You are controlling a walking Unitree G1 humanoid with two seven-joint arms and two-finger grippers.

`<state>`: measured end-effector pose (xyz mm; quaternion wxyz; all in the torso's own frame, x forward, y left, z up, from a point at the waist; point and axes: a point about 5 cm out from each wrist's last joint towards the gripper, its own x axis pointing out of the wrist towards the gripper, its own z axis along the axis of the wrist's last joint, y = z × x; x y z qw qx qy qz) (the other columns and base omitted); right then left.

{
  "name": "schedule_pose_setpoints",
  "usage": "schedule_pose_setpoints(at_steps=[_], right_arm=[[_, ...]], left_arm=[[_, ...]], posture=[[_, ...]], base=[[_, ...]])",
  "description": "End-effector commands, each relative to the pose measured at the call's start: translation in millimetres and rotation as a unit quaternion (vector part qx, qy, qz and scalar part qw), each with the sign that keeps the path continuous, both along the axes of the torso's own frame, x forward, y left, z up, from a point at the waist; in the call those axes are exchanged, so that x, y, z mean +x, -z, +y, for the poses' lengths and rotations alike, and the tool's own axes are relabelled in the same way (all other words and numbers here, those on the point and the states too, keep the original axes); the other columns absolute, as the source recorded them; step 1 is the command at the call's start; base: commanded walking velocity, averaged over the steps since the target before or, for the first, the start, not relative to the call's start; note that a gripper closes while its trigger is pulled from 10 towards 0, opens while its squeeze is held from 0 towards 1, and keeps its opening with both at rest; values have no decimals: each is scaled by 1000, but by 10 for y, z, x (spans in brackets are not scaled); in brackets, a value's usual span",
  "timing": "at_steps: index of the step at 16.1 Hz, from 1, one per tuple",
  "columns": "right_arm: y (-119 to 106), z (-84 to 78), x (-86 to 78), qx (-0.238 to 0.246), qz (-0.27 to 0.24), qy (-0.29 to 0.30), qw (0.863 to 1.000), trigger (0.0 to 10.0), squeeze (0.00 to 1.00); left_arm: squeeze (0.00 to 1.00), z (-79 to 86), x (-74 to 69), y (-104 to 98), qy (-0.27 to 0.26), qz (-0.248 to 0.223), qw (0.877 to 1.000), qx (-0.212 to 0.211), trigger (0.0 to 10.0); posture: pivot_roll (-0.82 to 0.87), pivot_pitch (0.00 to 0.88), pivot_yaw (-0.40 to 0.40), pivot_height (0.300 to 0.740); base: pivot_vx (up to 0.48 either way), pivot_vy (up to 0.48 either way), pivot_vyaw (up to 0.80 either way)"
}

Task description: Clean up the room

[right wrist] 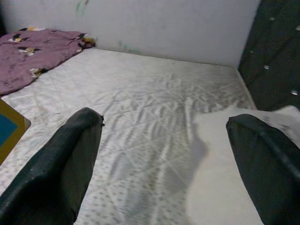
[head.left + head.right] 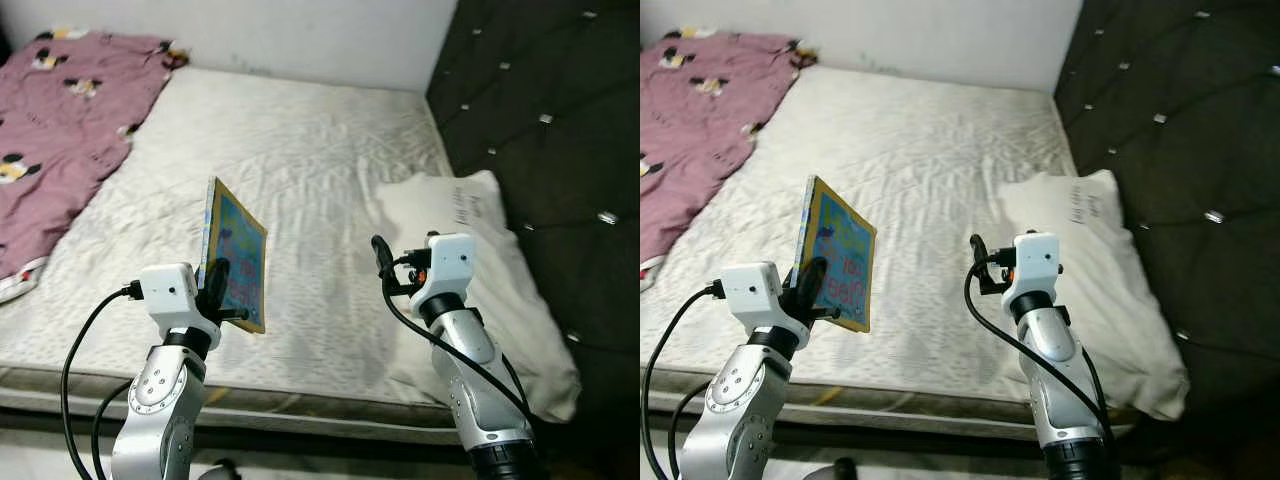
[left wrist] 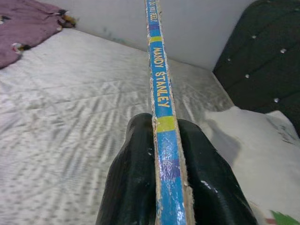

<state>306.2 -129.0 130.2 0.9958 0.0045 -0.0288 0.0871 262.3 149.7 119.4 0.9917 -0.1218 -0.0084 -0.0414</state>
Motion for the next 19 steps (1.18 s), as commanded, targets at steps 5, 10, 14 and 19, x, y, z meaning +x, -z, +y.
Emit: schedule_pose_setpoints(at_steps=[5,10,14,19], right_arm=[[-32,-65,15,-3,-3,10,1000,10000,0],[-38,-75,14,-3,-3,13,1000,10000,0],[-43,-72,9,2,-3,11,1000,10000,0],[-47,-8,-9,4,0,-6,1000,10000,0]], left_arm=[[0,-106,25,-174,15,-44,999,-17,10000],[0,-142,36,-196,22,-52,998,-17,10000],[0,-143,31,-181,21,-47,998,-19,10000],[0,-121,33,-181,13,-42,999,-19,10000]], posture=[[-11,118,-68,740],[-16,120,-67,740],[-15,129,-67,740],[-20,174,-74,740]], base=[[0,0,0],[0,0,0],[0,0,0],[0,0,0]])
